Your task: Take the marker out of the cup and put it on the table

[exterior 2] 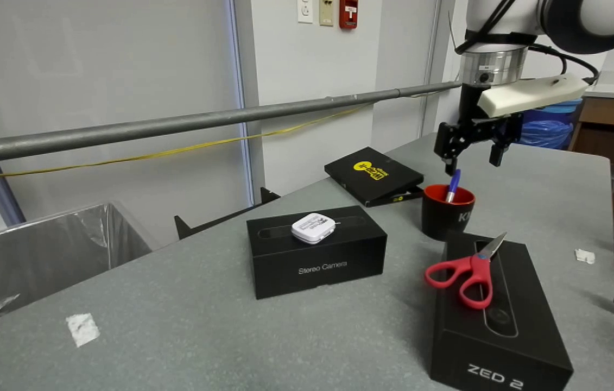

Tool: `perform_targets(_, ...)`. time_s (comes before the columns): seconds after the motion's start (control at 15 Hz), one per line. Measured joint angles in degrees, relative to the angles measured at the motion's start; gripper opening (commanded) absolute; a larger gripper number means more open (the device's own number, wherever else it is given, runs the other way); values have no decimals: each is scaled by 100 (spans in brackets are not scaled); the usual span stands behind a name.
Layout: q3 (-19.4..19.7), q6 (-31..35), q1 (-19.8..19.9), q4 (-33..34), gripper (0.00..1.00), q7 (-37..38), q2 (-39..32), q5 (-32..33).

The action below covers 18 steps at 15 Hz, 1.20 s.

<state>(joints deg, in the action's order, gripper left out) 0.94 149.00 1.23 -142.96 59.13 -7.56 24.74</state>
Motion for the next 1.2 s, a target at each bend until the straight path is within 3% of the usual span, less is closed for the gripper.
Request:
perform_targets(0.07, 39, 39, -43, 28, 100, 26, -47, 0)
perform_targets(0.13, 72, 79, -83, 54, 75, 51, -95, 0)
perform_targets(0.2, 106, 105, -126, 82, 74, 77, -142, 0)
perform_targets(0.8, 349, 289, -450, 227, 4, 202, -373, 0)
perform_targets(0.93, 381, 295, -485, 252, 0, 206, -366, 0)
perform_targets(1.2, 380, 305, -498, 290, 2, 193, -226, -80)
